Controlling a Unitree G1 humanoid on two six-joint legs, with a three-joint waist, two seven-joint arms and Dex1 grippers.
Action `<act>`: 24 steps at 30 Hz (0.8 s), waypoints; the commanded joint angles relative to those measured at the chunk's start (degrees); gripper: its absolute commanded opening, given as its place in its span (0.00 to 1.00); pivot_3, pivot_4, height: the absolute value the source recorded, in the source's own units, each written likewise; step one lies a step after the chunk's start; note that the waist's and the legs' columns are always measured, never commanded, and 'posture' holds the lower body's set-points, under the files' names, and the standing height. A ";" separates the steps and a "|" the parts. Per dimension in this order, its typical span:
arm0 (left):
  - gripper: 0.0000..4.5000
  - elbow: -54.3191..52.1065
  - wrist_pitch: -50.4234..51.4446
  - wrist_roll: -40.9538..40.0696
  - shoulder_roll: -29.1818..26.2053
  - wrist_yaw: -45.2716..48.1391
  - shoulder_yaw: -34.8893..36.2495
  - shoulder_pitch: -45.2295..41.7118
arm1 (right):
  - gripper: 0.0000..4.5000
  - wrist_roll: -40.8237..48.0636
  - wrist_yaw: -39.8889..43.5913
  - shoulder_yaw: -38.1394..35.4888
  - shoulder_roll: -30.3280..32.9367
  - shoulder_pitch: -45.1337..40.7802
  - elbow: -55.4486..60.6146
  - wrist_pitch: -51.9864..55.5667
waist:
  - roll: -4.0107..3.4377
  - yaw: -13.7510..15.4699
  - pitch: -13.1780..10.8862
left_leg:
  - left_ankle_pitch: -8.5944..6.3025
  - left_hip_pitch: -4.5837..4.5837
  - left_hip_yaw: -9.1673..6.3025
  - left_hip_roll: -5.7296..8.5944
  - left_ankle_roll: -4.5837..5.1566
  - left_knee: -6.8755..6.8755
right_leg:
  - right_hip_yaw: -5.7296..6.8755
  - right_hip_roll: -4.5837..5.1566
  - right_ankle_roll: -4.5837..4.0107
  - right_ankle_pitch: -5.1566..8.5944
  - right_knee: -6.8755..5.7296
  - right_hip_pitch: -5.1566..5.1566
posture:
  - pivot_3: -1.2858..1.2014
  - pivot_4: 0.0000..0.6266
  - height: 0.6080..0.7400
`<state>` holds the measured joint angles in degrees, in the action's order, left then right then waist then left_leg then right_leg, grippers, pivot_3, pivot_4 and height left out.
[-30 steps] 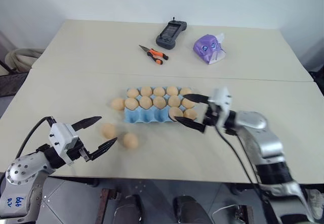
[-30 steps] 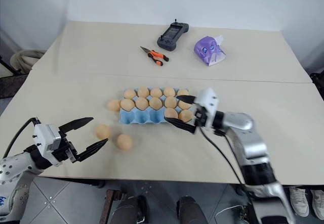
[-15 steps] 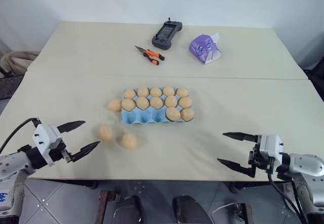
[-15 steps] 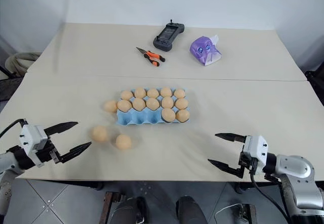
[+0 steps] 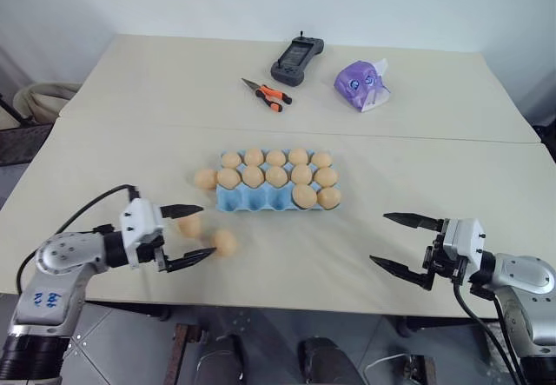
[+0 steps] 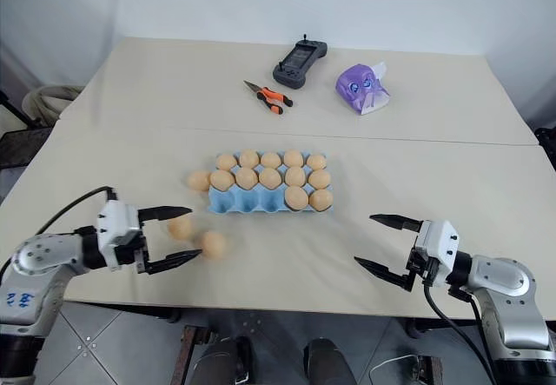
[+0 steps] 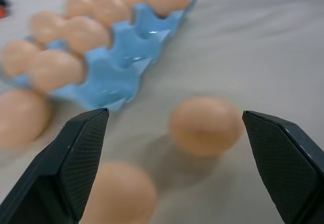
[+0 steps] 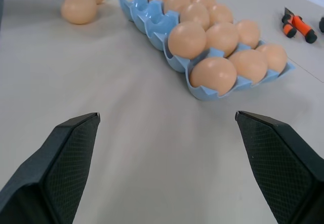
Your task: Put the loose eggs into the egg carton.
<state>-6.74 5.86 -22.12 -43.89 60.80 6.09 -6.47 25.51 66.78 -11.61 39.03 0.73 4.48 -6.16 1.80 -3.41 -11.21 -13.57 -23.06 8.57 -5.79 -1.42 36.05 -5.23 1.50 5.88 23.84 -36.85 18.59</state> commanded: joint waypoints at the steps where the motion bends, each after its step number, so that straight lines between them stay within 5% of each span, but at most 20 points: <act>1: 1.00 -0.90 1.30 1.33 -0.65 1.31 -2.78 -1.84 | 1.00 0.73 -1.60 -0.33 -0.39 -0.46 2.80 0.12 | 0.00 -0.05 0.00 | 0.00 0.00 0.01 0.00 0.00 0.01 | -0.01 -0.01 0.00 0.00 0.00 0.00 | 0.52 0.24 1.00; 11: 1.00 2.49 4.09 5.49 0.80 1.30 -9.08 -5.25 | 1.00 0.37 -5.00 0.38 -1.88 -0.50 4.33 0.32 | -0.01 0.17 0.00 | 0.02 0.01 -0.02 -0.01 0.00 0.08 | 0.00 0.00 0.00 0.00 -0.08 0.00 | 0.52 0.24 1.00; 19: 0.55 3.05 4.37 5.98 3.07 -1.03 -8.65 -6.21 | 1.00 0.39 -6.37 1.27 -2.14 -1.29 4.22 0.12 | -0.07 0.20 0.04 | 0.10 0.08 -0.05 0.00 0.07 0.11 | 0.01 0.03 0.03 -0.01 -0.29 -0.03 | 0.52 0.24 1.00; 24: 0.48 2.18 4.31 3.66 5.80 -1.69 -7.42 -7.58 | 1.00 0.40 -6.84 1.56 -2.08 -1.67 3.80 0.08 | -0.07 0.28 0.04 | 0.13 0.10 -0.06 0.02 0.09 0.14 | 0.02 0.03 0.03 -0.01 -0.41 -0.02 | 0.52 0.24 1.00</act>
<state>-3.77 9.90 -16.34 -39.26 59.83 -2.25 -12.96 25.29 60.39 -9.44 37.25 -0.66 6.75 -5.75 1.73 -3.14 -11.17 -13.43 -22.96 8.49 -5.76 -1.33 36.19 -5.20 1.53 5.91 23.83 -37.27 18.56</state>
